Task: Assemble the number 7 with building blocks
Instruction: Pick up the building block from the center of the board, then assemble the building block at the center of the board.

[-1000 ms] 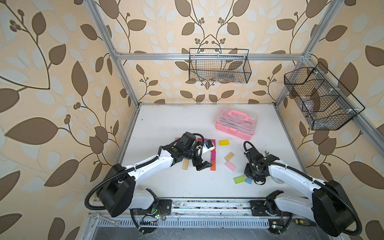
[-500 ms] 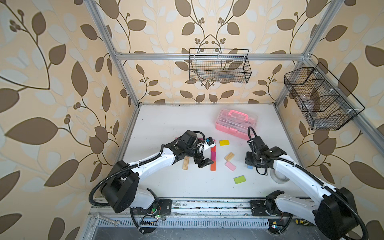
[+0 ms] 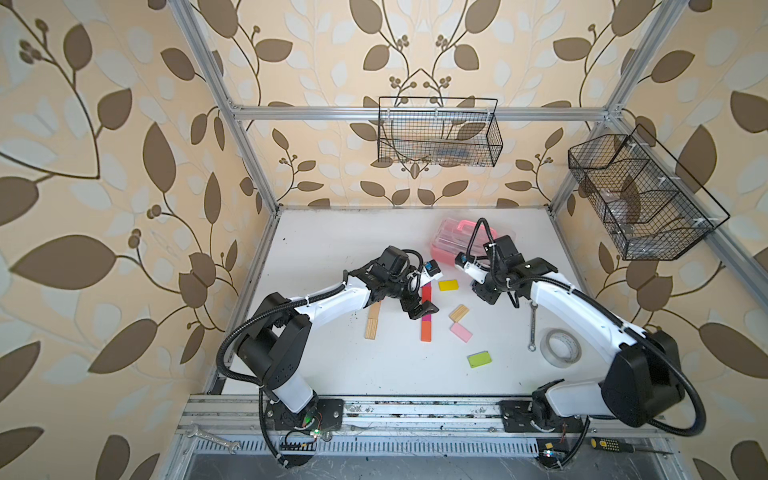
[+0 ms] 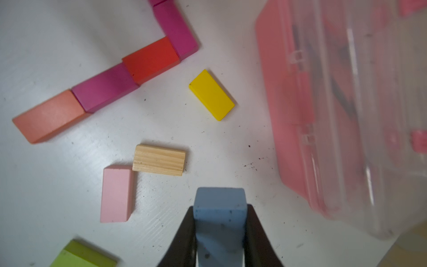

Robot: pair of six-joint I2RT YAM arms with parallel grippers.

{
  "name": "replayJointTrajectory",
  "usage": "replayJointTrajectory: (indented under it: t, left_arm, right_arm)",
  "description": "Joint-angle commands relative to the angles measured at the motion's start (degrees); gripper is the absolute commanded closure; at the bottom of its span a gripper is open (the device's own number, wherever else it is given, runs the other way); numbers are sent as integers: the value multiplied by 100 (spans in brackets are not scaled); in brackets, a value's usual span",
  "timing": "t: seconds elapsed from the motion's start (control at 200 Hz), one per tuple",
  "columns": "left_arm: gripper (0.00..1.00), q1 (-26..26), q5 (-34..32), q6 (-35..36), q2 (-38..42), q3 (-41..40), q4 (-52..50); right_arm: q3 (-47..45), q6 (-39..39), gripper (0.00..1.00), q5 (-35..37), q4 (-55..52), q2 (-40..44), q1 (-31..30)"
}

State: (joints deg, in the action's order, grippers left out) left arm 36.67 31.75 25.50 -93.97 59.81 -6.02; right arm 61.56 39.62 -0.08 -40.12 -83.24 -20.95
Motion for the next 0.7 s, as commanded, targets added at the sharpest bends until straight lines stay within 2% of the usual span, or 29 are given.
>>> replayJointTrajectory:
  t: [0.0,0.205,0.695]
  left_arm:
    - [1,-43,299,149,-49,63,316]
    - [1,-45,168,218,-3,-226,548]
    - [1,-44,51,351,-53,-158,436]
  right_arm:
    - [-68,1956,100,-263,-84,-257,96]
    - [215,2697,100,-195,124,-939,241]
    - [851,3830,100,156,655,-1925,468]
